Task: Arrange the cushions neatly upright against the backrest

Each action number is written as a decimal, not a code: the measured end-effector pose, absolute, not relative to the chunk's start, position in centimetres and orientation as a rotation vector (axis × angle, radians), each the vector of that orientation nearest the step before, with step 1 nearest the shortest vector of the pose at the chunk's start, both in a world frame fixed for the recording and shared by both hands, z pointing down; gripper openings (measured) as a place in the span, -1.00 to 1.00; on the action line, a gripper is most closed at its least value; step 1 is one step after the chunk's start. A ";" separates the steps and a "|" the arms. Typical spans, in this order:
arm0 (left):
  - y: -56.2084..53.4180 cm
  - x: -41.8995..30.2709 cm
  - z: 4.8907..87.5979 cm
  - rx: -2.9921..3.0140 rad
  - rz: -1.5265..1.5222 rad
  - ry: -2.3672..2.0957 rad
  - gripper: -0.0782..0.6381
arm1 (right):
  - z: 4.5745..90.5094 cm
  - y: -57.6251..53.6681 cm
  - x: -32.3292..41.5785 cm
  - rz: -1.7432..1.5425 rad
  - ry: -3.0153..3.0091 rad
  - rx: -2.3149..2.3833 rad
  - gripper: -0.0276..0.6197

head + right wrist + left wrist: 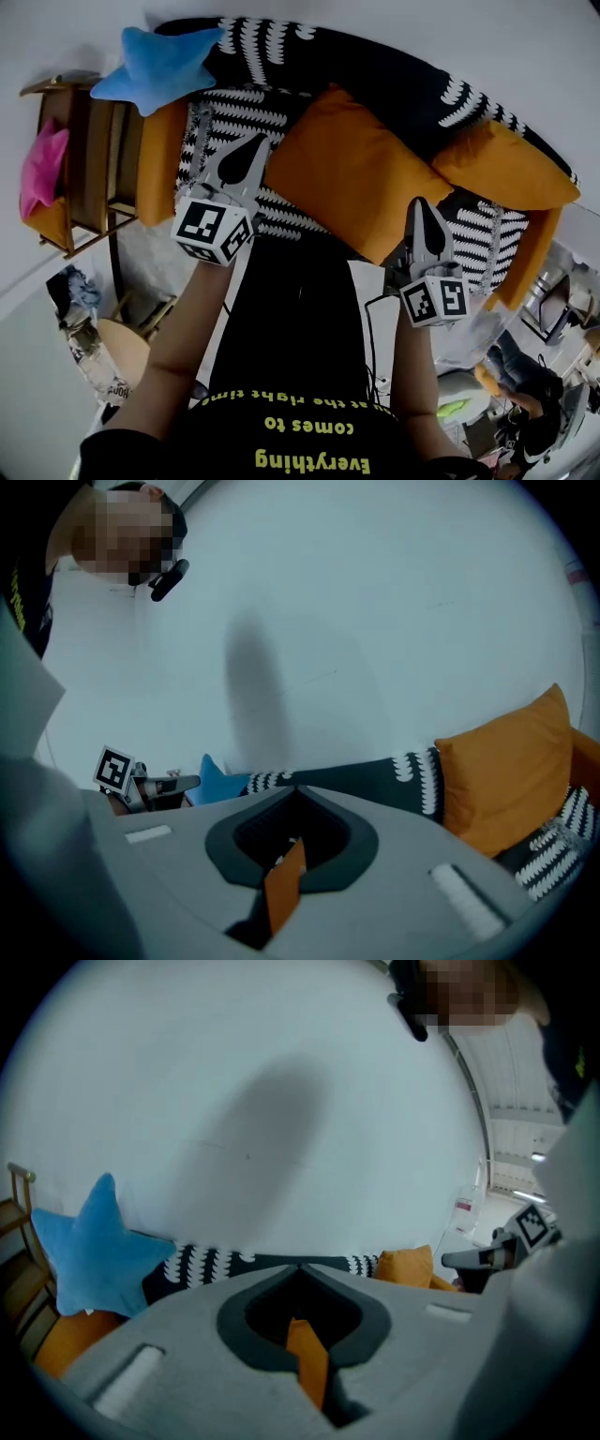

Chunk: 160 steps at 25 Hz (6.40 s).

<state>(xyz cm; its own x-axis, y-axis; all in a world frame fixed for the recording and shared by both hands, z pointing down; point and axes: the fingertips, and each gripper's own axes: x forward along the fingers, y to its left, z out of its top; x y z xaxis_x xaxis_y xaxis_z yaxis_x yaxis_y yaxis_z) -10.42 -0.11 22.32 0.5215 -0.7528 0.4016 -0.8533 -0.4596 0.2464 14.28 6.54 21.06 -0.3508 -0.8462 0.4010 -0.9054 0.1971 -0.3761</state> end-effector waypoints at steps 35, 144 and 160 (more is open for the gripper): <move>-2.2 -1.6 58.6 2.073 0.858 -0.990 0.21 | 57.9 12.4 26.7 1.153 -1.735 1.633 0.27; 5.1 -19.0 0.5 2.526 0.091 -1.634 -0.78 | -3.3 8.2 8.4 0.408 -2.703 1.856 -0.88; 6.7 -14.3 -1.9 2.638 0.050 -1.544 -0.78 | -5.6 9.1 5.8 0.271 -2.747 1.759 -0.88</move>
